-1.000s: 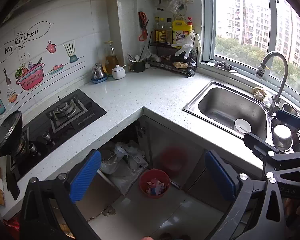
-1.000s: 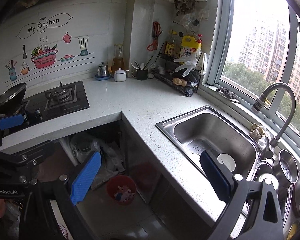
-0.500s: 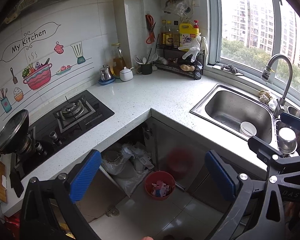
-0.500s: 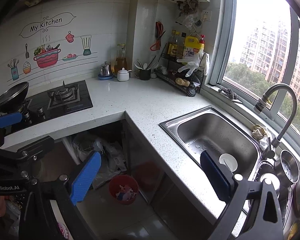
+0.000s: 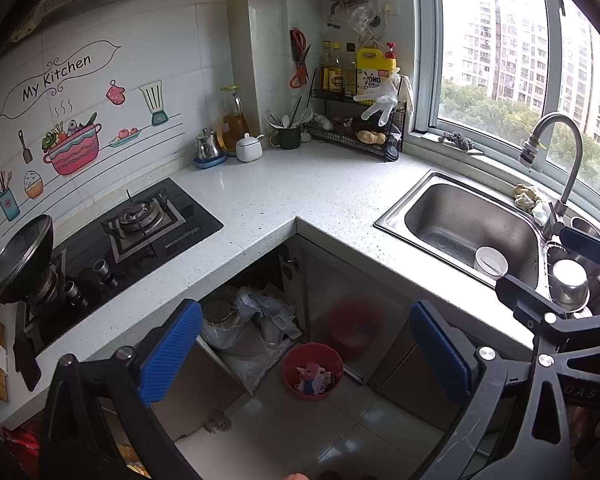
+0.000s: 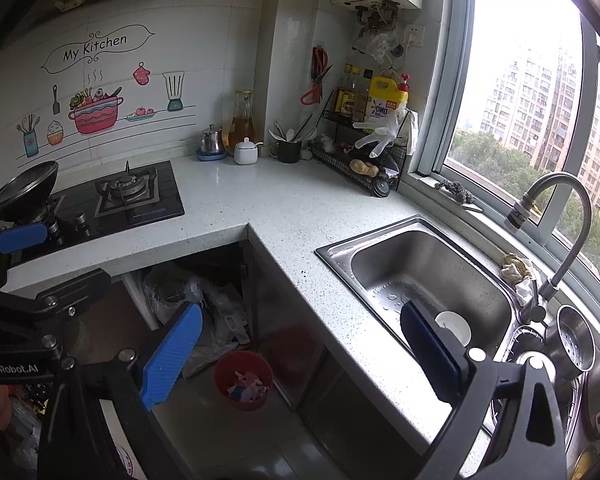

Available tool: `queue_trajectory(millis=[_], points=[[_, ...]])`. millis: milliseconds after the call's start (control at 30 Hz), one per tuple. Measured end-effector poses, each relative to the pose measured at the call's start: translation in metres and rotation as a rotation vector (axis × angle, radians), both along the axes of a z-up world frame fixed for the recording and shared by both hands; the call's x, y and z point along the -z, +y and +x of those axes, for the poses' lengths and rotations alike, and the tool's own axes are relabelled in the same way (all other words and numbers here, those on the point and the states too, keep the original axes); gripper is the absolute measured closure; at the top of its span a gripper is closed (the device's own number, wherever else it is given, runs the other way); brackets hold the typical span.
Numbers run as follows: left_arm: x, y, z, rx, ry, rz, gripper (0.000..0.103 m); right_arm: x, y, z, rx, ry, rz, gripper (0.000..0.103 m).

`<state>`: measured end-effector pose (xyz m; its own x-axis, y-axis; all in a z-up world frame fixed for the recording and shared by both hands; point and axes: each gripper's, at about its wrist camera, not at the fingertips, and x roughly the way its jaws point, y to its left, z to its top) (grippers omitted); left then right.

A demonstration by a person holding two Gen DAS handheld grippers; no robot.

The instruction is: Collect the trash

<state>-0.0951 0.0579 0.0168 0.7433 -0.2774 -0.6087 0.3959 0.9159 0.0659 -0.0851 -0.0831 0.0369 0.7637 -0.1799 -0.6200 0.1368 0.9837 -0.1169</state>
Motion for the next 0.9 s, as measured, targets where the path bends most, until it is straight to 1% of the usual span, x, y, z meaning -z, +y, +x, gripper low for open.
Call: queue_trajectory(millis=[500, 900], points=[[0.0019, -0.0018, -0.0038, -0.004, 0.011, -0.001, 0.000, -0.0009, 0.0010, -0.0008, 0.001, 0.006, 0.002, 0.003], [0.0043, -0.0019, -0.0033, 0.011, 0.020, -0.001, 0.000, -0.0002, 0.0007, -0.0011, 0.010, 0.011, 0.000, 0.003]])
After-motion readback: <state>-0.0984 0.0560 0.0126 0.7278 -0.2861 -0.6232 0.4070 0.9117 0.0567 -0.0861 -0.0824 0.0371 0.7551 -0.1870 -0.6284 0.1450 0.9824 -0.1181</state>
